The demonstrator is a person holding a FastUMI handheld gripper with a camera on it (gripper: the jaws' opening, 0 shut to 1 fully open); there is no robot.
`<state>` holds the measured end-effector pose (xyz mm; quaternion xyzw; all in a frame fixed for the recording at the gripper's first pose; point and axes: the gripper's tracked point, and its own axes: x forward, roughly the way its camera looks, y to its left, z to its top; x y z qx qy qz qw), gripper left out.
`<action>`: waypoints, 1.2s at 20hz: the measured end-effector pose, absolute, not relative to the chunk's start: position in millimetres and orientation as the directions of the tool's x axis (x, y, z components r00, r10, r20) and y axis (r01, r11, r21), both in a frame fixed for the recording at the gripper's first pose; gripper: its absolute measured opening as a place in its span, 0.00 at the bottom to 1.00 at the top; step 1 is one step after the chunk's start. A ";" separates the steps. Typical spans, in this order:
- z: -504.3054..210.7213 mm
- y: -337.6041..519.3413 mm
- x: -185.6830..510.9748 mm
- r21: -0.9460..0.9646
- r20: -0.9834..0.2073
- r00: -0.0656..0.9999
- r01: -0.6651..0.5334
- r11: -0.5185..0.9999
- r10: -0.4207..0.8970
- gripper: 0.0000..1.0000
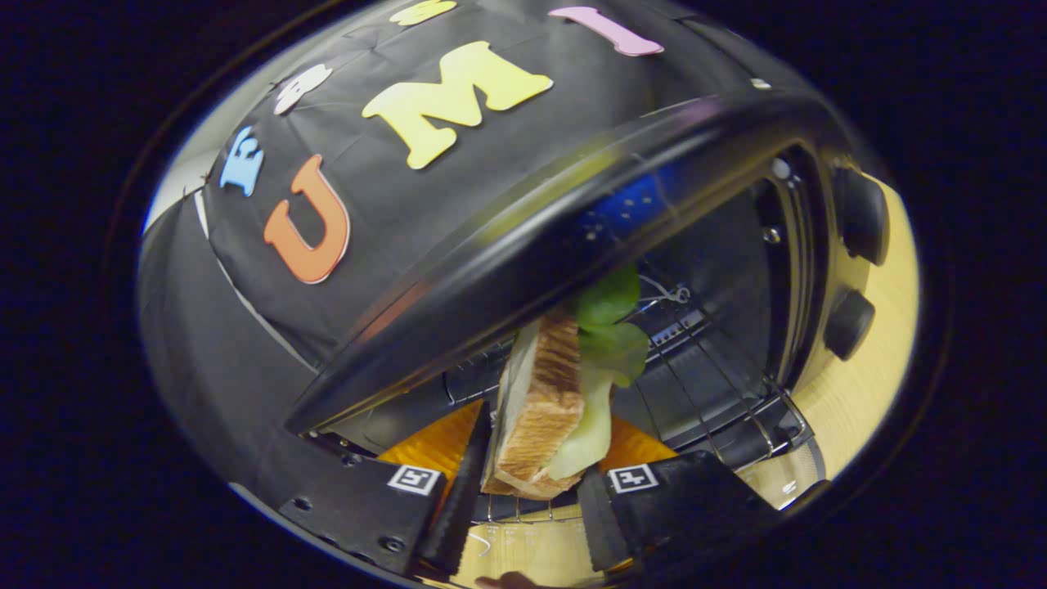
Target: Open the toaster oven, put the food inside, and close the toaster oven door.
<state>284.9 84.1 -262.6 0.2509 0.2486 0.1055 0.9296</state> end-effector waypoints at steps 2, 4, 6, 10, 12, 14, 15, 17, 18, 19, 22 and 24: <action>-264.8 78.4 283.9 0.521 -0.421 0.843 -0.078 0.850 0.336 0.65; -263.7 82.0 278.5 0.533 -0.457 0.811 -0.081 0.842 0.366 0.65; -258.8 90.3 270.1 0.519 -0.489 0.765 -0.130 0.845 0.419 0.67; -260.7 91.0 260.7 0.352 -0.556 0.747 -0.185 0.917 0.364 0.83; -268.4 93.2 250.0 0.250 -0.599 0.735 -0.207 0.946 0.319 0.83; -277.0 90.9 241.8 0.099 -0.653 0.714 -0.250 0.963 0.252 0.83; -277.6 88.4 239.7 0.014 -0.669 0.715 -0.261 0.965 0.203 0.83; -286.6 87.5 235.8 -0.086 -0.706 0.693 -0.290 0.953 0.147 0.83; -285.9 85.8 233.7 -0.101 -0.714 0.688 -0.290 0.952 0.133 0.84; -286.5 84.5 230.1 -0.103 -0.724 0.679 -0.281 0.954 0.122 0.84; -288.5 78.6 216.6 -0.129 -0.745 0.662 -0.263 0.956 0.081 0.86; -295.1 71.9 203.8 -0.157 -0.760 0.648 -0.252 0.955 0.046 0.88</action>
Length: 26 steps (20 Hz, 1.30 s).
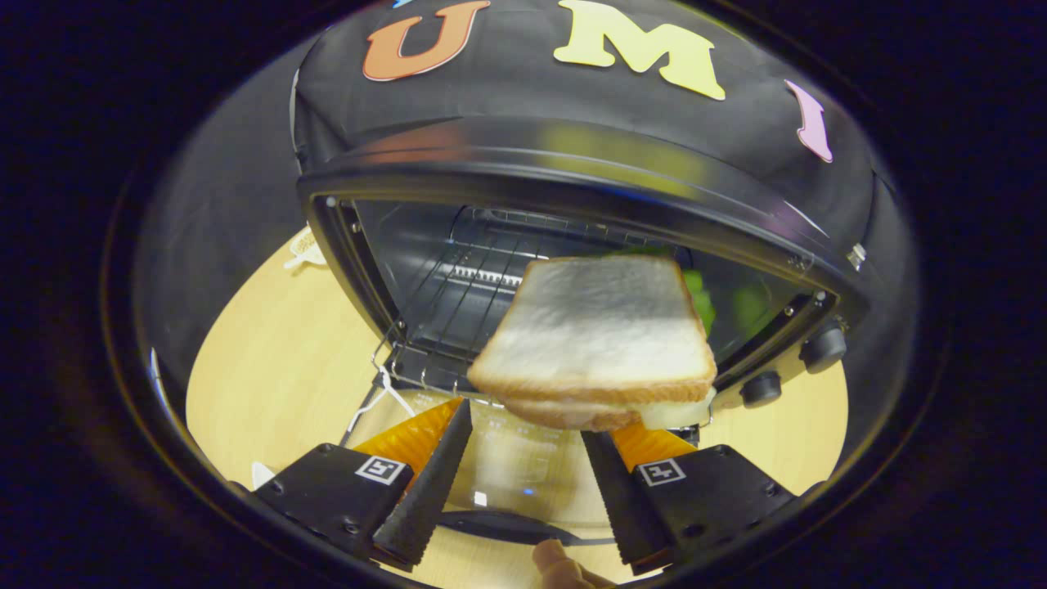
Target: Open the toaster oven, put the food inside, and close the toaster oven door.
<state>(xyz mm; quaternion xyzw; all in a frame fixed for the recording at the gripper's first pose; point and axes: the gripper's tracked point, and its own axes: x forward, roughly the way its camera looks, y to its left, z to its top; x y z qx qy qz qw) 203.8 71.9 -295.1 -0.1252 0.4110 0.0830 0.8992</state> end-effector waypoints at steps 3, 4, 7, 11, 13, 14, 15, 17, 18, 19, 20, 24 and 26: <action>-294.6 60.2 194.9 -0.159 -0.764 0.645 -0.203 0.966 0.010 0.89; -290.0 51.9 193.9 -0.179 -0.758 0.651 -0.177 0.968 -0.021 0.90; -272.2 46.1 192.2 -0.176 -0.733 0.680 -0.166 0.970 -0.017 0.90; -272.6 52.0 209.3 -0.133 -0.711 0.703 -0.159 0.978 0.018 0.89; -273.1 58.0 223.8 -0.071 -0.667 0.743 -0.145 0.987 0.061 0.89; -273.6 60.4 226.3 -0.047 -0.655 0.752 -0.141 0.989 0.076 0.89; -279.1 60.5 224.0 -0.028 -0.663 0.744 -0.137 0.990 0.085 0.89; -284.1 61.4 217.0 -0.006 -0.686 0.722 -0.135 0.991 0.094 0.88; -283.9 60.3 213.5 -0.003 -0.693 0.715 -0.130 0.991 0.091 0.88; -285.3 58.5 209.4 -0.005 -0.700 0.709 -0.122 0.992 0.084 0.88; -284.4 57.4 204.5 -0.010 -0.701 0.709 -0.121 0.993 0.079 0.88; -285.5 57.7 176.0 -0.032 -0.723 0.688 -0.115 0.993 0.057 0.86; -290.1 61.7 156.1 -0.038 -0.744 0.666 -0.120 0.992 0.052 0.86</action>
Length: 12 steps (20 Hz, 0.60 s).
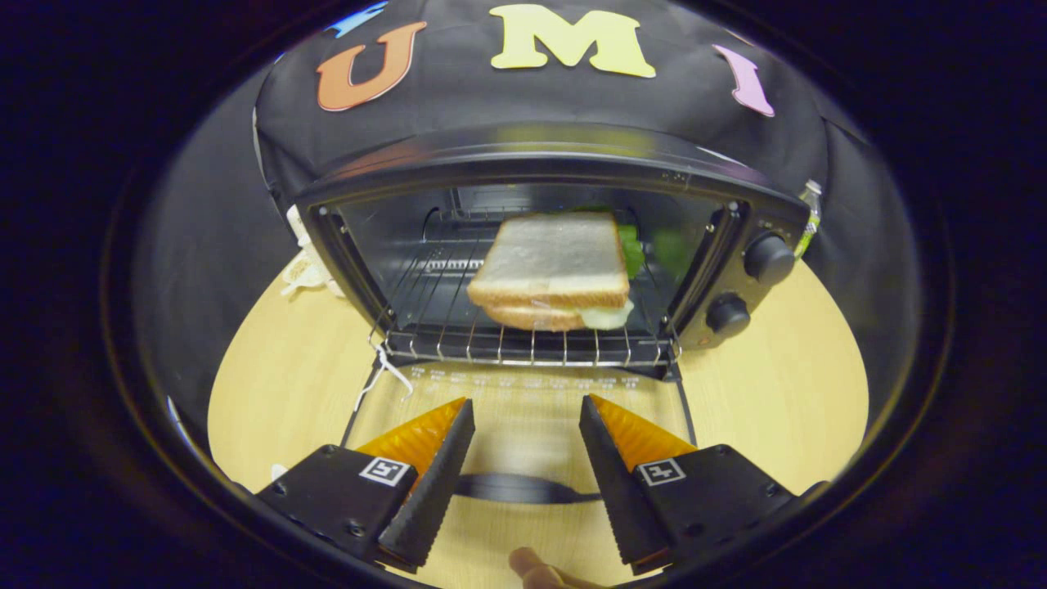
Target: Open the toaster oven, put the food inside, and close the toaster oven door.
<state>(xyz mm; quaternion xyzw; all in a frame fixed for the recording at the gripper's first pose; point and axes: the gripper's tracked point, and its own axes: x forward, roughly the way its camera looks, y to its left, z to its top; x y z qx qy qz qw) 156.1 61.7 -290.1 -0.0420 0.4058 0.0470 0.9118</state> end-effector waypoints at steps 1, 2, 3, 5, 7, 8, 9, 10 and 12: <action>-290.5 65.0 147.4 -0.036 -0.745 0.665 -0.122 0.992 0.054 0.86; -289.8 68.1 139.8 -0.035 -0.743 0.667 -0.117 0.993 0.052 0.86; -290.0 71.8 131.2 -0.038 -0.744 0.666 -0.119 0.992 0.051 0.86; -293.0 81.5 113.4 -0.040 -0.756 0.652 -0.136 0.990 0.059 0.86; -297.0 88.3 99.3 -0.051 -0.766 0.640 -0.146 0.988 0.055 0.86; -298.7 88.5 94.2 -0.058 -0.769 0.638 -0.142 0.988 0.046 0.86; -301.2 88.8 89.5 -0.059 -0.771 0.635 -0.130 0.990 0.038 0.86; -303.7 86.2 87.2 -0.066 -0.775 0.632 -0.115 0.991 0.022 0.86; -311.8 83.3 81.5 -0.053 -0.792 0.610 -0.097 0.994 0.018 0.86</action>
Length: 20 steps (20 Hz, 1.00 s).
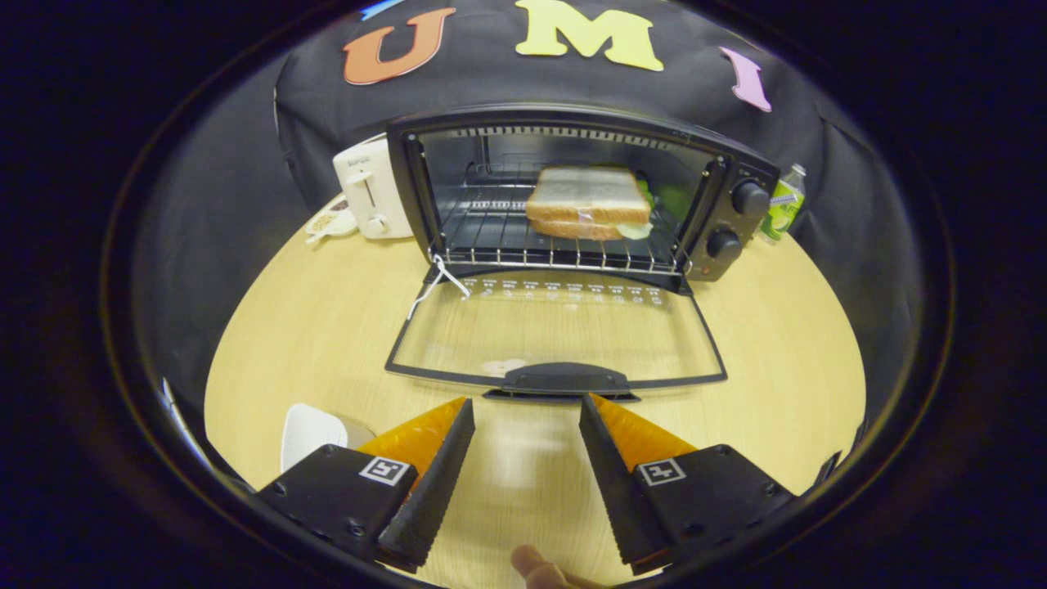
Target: Open the toaster oven, put the food inside, and close the toaster oven door.
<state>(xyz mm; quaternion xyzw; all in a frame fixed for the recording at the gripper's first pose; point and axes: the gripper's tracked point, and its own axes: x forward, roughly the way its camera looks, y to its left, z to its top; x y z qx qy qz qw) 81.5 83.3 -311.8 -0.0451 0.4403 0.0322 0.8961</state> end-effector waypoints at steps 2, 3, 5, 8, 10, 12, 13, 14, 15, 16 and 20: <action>-316.9 76.6 83.5 -0.033 -0.797 0.604 -0.054 0.998 0.006 0.86; -320.8 73.4 86.8 -0.022 -0.797 0.604 -0.037 0.999 0.005 0.86; -333.5 72.2 90.9 0.026 -0.811 0.584 -0.008 1.000 0.026 0.86; -335.3 78.5 94.8 0.122 -0.806 0.584 0.007 0.993 0.095 0.85; -332.8 78.6 94.5 0.135 -0.805 0.584 0.014 0.991 0.101 0.85; -329.7 79.0 94.3 0.127 -0.797 0.596 0.008 0.992 0.097 0.85; -325.6 79.0 91.8 0.117 -0.792 0.603 0.001 0.993 0.093 0.85; -321.6 79.2 90.7 0.107 -0.787 0.610 -0.011 0.994 0.091 0.85; -316.8 79.5 89.0 0.104 -0.777 0.623 -0.013 0.995 0.089 0.85; -311.3 80.2 88.3 0.102 -0.767 0.636 -0.014 0.995 0.088 0.85; -299.2 80.1 88.4 0.082 -0.724 0.687 -0.014 0.997 0.069 0.85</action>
